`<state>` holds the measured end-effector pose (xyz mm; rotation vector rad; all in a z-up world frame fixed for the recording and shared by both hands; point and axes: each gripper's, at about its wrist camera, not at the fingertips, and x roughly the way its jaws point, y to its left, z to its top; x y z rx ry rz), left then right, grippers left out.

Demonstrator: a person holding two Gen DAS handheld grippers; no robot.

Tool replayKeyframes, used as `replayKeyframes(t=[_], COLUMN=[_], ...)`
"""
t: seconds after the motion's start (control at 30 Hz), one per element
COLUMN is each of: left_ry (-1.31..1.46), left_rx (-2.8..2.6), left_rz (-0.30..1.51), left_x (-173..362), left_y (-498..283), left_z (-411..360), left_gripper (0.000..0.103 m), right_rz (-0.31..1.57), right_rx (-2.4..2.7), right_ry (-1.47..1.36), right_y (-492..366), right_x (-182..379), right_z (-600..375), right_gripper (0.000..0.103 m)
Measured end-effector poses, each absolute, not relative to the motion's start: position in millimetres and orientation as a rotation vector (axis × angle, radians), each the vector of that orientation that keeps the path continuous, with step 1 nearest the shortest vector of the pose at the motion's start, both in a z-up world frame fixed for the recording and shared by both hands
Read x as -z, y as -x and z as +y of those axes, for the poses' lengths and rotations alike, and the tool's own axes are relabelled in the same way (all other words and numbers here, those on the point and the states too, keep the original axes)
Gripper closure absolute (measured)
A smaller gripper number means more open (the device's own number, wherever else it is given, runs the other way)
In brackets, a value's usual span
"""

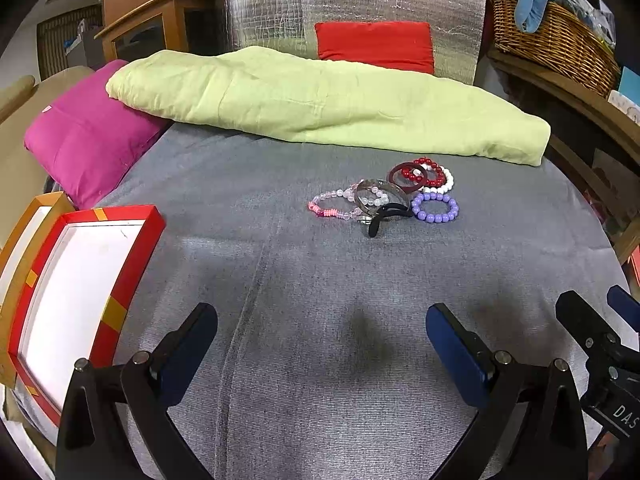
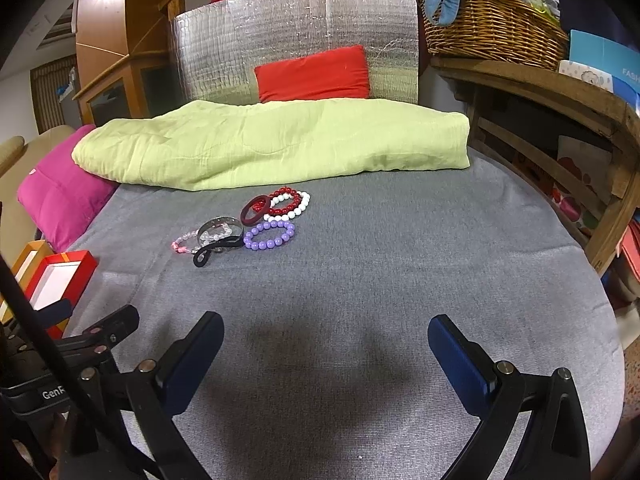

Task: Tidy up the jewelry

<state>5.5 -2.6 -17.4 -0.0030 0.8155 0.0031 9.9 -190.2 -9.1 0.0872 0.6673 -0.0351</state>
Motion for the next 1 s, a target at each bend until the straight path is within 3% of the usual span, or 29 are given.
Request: replayKeyframes(t=[1.0], left_ry=[0.002], left_rx=[0.003], left_rz=[0.818], left_x=[19.6], left_y=[-6.9], left_z=[-2.7], left_gripper=[0.0], right_rz=[0.673], right_rx=[0.031], right_ry=[-0.095], right_y=[-10.1], right_x=[11.0], right_z=[-190.5], right_gripper=[0.0])
